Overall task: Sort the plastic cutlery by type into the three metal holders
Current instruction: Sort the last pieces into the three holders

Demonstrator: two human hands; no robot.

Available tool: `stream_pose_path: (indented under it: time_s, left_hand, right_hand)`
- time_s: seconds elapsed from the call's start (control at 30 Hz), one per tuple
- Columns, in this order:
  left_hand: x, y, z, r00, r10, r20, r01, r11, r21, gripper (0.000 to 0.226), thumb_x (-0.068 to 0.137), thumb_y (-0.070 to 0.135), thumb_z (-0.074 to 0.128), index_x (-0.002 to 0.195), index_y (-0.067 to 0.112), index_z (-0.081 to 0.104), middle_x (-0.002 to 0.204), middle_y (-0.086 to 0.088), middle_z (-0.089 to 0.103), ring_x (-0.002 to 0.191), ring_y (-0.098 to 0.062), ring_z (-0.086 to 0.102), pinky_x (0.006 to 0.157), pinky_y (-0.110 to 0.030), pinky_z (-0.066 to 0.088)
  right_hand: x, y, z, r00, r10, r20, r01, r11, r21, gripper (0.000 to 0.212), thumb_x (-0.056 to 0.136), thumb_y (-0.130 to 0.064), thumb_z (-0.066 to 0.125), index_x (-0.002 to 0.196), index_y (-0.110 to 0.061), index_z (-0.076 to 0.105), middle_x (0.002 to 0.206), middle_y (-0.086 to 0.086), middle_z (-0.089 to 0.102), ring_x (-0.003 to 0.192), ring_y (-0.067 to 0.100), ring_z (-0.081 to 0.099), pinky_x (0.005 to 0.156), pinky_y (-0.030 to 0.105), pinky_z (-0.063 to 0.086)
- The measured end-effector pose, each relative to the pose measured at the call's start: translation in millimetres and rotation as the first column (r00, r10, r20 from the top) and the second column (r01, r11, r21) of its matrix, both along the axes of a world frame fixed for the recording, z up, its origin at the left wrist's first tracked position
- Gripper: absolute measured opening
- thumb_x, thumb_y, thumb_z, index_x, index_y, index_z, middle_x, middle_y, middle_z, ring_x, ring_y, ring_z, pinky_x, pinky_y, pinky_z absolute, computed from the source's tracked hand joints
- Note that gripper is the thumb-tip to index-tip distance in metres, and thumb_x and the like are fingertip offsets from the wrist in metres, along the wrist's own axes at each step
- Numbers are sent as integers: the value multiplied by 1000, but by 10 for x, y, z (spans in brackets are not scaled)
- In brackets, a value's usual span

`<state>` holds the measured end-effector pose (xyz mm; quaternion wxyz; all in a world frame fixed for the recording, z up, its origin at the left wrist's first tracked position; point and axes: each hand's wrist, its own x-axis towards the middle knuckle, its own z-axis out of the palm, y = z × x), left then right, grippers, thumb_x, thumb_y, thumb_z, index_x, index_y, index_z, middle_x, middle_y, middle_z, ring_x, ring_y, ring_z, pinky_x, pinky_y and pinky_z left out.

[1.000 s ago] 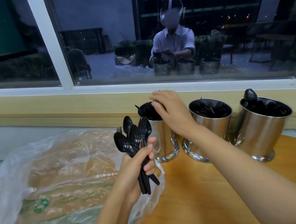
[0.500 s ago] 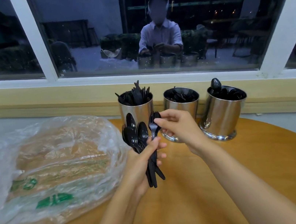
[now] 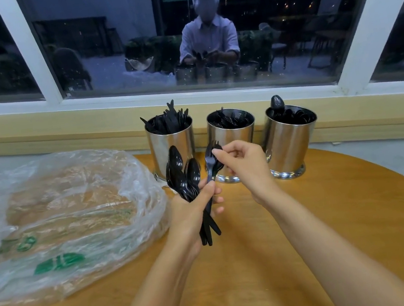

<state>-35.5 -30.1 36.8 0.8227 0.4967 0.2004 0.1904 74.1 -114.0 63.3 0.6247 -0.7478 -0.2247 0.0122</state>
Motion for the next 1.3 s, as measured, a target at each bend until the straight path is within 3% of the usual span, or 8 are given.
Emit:
stream_pose_path:
  time_s: [0.3, 0.47, 0.6, 0.77, 0.97, 1.1, 1.2, 1.3]
  left_hand:
    - [82, 5, -118, 991, 130, 38, -132, 989, 61, 12, 95, 10, 62, 102, 0, 64, 83, -13, 76, 75, -28, 75, 64, -30, 61]
    - [116, -2, -136, 992, 122, 22, -123, 989, 81, 6, 94, 12, 63, 96, 6, 67, 78, -9, 75, 52, -16, 60, 49, -24, 49]
    - [128, 107, -169, 999, 18, -51, -14, 996, 85, 9, 93, 14, 67, 99, 9, 65, 77, -7, 73, 49, -12, 53, 46, -21, 41]
    - [99, 98, -179, 992, -125, -32, 124, 992, -11, 5, 93, 13, 64, 92, 10, 61, 77, -8, 71, 49, -11, 49, 43, -18, 36]
    - [55, 205, -227, 987, -157, -43, 156, 987, -37, 10, 91, 15, 64, 98, 8, 63, 77, -4, 71, 48, -8, 47, 43, -16, 35]
    - [61, 263, -224, 979, -185, -90, 188, 982, 16, 16, 92, 17, 65, 105, 7, 63, 76, -3, 70, 49, -9, 46, 42, -17, 36]
    - [81, 243, -214, 967, -229, -113, 234, 971, 38, 8, 94, 14, 64, 100, 8, 63, 74, -4, 68, 48, -10, 45, 42, -18, 34]
    - [58, 235, -216, 954, -267, -135, 276, 959, 57, 10, 95, 13, 63, 102, 6, 62, 75, -4, 69, 49, -10, 45, 42, -18, 34]
  right_hand:
    - [34, 27, -32, 982, 81, -173, -75, 996, 42, 17, 87, -20, 72, 101, -11, 68, 80, -3, 71, 63, -2, 62, 61, 11, 49]
    - [19, 58, -32, 978, 85, -193, -67, 993, 96, 13, 88, -18, 71, 98, -14, 65, 80, 1, 70, 66, 8, 64, 59, 15, 51]
    - [58, 47, -56, 995, 96, -19, -97, 995, -20, 18, 86, -21, 73, 95, -10, 63, 85, 1, 65, 60, 2, 59, 56, 19, 51]
    - [149, 109, -36, 993, 50, 109, -52, 999, 10, 12, 92, -19, 66, 95, -10, 74, 87, -3, 73, 81, 6, 67, 76, 20, 52]
    - [319, 55, 510, 987, -157, -24, 138, 779, 612, 15, 102, -11, 46, 88, -12, 52, 70, -3, 54, 51, 7, 48, 50, 20, 42]
    - [187, 94, 560, 960, 124, 251, -111, 992, -64, 21, 89, -25, 69, 79, -8, 63, 68, -4, 58, 59, 2, 51, 59, 16, 44]
    - [60, 244, 362, 850, 481, 216, -359, 829, -429, 15, 85, -21, 74, 99, -16, 74, 92, -9, 72, 88, 2, 66, 85, 24, 52]
    - [88, 321, 290, 805, 552, 215, -378, 758, -531, 14, 85, -17, 73, 99, -18, 76, 95, -6, 74, 92, 5, 67, 90, 31, 52]
